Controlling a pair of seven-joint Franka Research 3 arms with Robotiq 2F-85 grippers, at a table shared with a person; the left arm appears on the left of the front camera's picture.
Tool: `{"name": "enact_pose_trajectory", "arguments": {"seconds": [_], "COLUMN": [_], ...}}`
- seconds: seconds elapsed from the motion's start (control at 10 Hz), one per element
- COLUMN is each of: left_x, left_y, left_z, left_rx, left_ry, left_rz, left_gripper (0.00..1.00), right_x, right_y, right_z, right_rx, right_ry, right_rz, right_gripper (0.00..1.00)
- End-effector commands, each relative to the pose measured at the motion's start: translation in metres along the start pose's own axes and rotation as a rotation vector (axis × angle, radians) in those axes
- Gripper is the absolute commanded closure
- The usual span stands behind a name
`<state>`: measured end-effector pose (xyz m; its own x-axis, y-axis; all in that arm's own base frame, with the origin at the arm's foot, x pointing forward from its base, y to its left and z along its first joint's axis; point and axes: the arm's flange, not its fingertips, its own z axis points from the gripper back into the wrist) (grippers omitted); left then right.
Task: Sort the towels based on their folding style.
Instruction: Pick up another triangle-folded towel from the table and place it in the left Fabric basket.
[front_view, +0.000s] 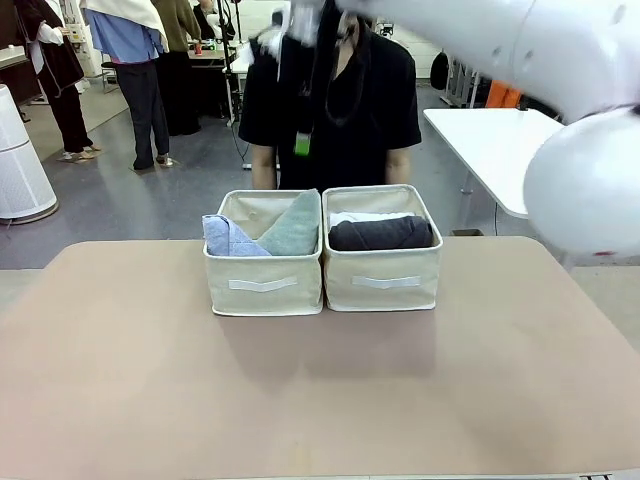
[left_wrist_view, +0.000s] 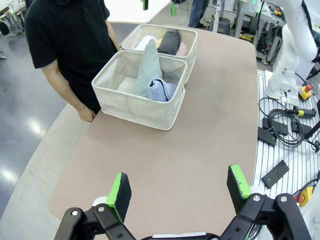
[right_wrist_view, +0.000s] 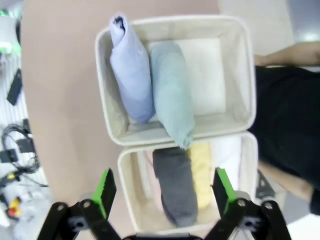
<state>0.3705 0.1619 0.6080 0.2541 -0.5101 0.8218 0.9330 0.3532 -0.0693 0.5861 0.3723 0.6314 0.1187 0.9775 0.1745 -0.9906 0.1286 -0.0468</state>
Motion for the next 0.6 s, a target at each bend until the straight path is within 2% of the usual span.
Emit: {"name": "enact_pose_trajectory", "arguments": {"seconds": [0.0, 0.3, 0.5], "left_x": [0.000, 0.000, 0.000], "left_y": [0.000, 0.000, 0.000], "left_z": [0.001, 0.001, 0.001], "left_rx": [-0.006, -0.006, -0.006], "left_ry": [-0.017, -0.017, -0.017], "left_rz": [-0.014, -0.014, -0.014], "left_gripper": [0.00, 0.00, 0.00], "right_x": [-0.074, -0.162, -0.211], "right_y": [0.061, 0.118, 0.141], "right_z": [-0.006, 0.017, 0.016], "right_rx": [-0.022, -0.147, -0.186], "right_ry": [-0.074, -0.233, -0.322], "right_rz": [-0.085, -0.227, -0.312], "right_gripper": [0.00, 0.00, 0.00]}}
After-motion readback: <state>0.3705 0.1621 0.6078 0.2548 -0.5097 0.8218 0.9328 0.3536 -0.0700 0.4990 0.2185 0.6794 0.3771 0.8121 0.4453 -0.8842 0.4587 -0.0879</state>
